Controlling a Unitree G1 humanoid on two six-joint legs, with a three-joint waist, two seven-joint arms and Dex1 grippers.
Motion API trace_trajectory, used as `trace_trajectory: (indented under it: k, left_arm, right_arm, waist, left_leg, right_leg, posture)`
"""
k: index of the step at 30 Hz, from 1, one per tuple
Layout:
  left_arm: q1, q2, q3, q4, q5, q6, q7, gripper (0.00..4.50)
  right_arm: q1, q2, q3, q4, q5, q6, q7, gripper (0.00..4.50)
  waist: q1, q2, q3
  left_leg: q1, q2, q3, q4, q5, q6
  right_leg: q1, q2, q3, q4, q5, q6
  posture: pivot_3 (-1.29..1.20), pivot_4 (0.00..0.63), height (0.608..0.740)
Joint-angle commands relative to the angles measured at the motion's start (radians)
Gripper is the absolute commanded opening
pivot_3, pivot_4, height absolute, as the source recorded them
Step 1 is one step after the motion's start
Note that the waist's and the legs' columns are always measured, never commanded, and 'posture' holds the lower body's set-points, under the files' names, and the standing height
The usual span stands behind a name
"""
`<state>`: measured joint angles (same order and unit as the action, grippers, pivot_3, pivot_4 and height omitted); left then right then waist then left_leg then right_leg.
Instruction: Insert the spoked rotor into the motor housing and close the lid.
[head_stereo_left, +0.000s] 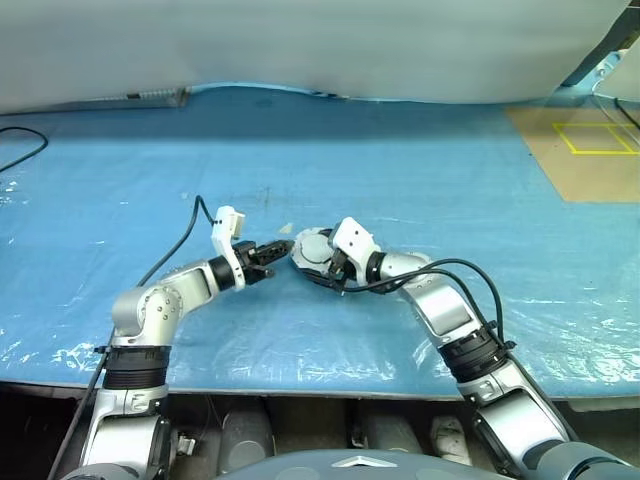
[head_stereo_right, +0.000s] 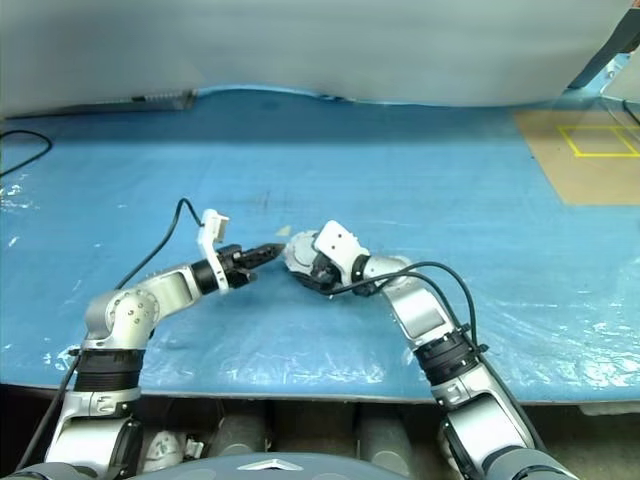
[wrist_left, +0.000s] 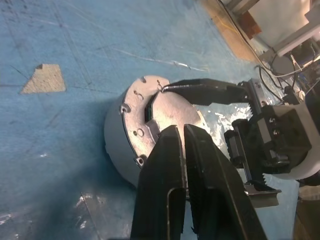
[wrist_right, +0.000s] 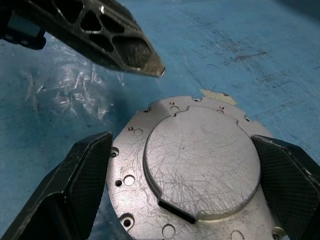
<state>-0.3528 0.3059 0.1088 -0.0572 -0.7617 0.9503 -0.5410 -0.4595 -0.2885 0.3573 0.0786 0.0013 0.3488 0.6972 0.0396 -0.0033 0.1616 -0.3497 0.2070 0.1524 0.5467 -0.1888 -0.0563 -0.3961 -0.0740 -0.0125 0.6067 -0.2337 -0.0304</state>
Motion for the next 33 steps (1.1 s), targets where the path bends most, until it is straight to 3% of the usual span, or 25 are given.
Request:
trace_trajectory:
  k: [1,16,24,33]
  left_arm:
    - [-0.02,-0.003,-0.032,0.002,0.029,-0.021,-0.009,0.17]
    - [-0.054,-0.034,-0.105,0.118,0.152,-0.059,0.002,0.17]
    - [-0.099,-0.061,-0.102,0.109,0.135,-0.042,-0.031,0.17]
    - [-0.108,-0.009,-0.27,0.14,0.295,-0.06,-0.078,0.17]
  right_arm:
    - [0.028,-0.006,0.028,0.096,-0.04,0.056,-0.013,4.49]
    - [0.021,0.009,0.021,0.087,-0.023,0.053,-0.007,4.49]
    - [0.026,0.019,0.009,0.082,-0.019,0.05,0.002,4.49]
    - [0.028,0.04,0.008,0.076,-0.012,0.033,0.005,4.49]
  waist:
    - [0.0,0.0,0.0]
    - [0.002,0.0,-0.001]
    - [0.005,0.0,-0.001]
    - [0.009,0.001,-0.006]
  left_leg:
    - [0.0,0.0,0.0,0.0,0.0,0.0]
    - [0.0,0.0,0.0,-0.001,0.0,0.0]
    - [0.0,0.0,0.0,-0.001,0.0,0.0]
    - [0.001,-0.001,0.0,-0.002,-0.001,0.001]
  right_leg:
    - [0.0,0.0,0.0,0.0,0.0,0.0]
    - [0.0,0.0,0.0,0.0,-0.001,0.002]
    - [0.0,0.0,0.0,-0.001,-0.004,0.007]
    - [0.002,-0.001,0.0,-0.002,-0.004,0.007]
  posture:
    - [0.0,0.15,0.74]
    - [0.0,0.15,0.74]
    - [0.0,0.15,0.74]
    - [0.0,0.15,0.74]
